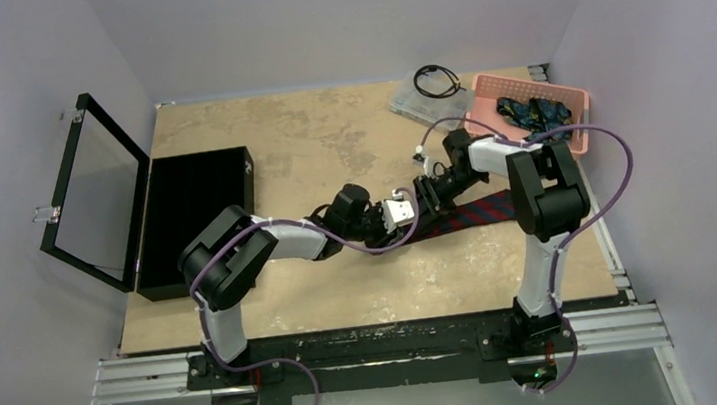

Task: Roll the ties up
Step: Roll the tie at the center of the board.

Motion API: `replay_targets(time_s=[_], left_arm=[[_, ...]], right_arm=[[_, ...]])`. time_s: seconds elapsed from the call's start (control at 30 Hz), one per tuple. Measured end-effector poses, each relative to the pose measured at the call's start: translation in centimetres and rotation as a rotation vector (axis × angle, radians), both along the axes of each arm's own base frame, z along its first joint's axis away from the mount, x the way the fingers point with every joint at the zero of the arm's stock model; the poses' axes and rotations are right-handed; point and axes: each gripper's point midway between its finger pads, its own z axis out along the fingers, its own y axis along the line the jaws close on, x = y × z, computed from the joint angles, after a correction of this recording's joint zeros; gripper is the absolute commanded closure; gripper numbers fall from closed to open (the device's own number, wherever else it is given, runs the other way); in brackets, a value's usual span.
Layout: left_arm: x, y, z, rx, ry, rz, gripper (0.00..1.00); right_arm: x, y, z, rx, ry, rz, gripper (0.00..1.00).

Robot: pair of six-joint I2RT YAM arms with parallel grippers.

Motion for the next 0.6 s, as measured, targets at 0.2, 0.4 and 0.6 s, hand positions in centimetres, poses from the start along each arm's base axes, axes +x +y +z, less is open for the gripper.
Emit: replay_targets(time_s=[0.2,0.4,0.6], left_arm=[[0.2,0.3,0.0,0.058,0.002,-0.015,0.75],[0.3,0.3,0.0,0.086,0.021,-0.014,0.73],[0.3,0.4,0.0,0.099,0.034,-0.013,0.65]], right_arm=[[0.5,0.5,2.8,0.047,-0.09,0.013,0.54],[-0.2,3.2,2.9,0.104,-0.071,0.038,0.59],[-0.4,3.8,1.8,0.11,0.0,0.015,1.0]])
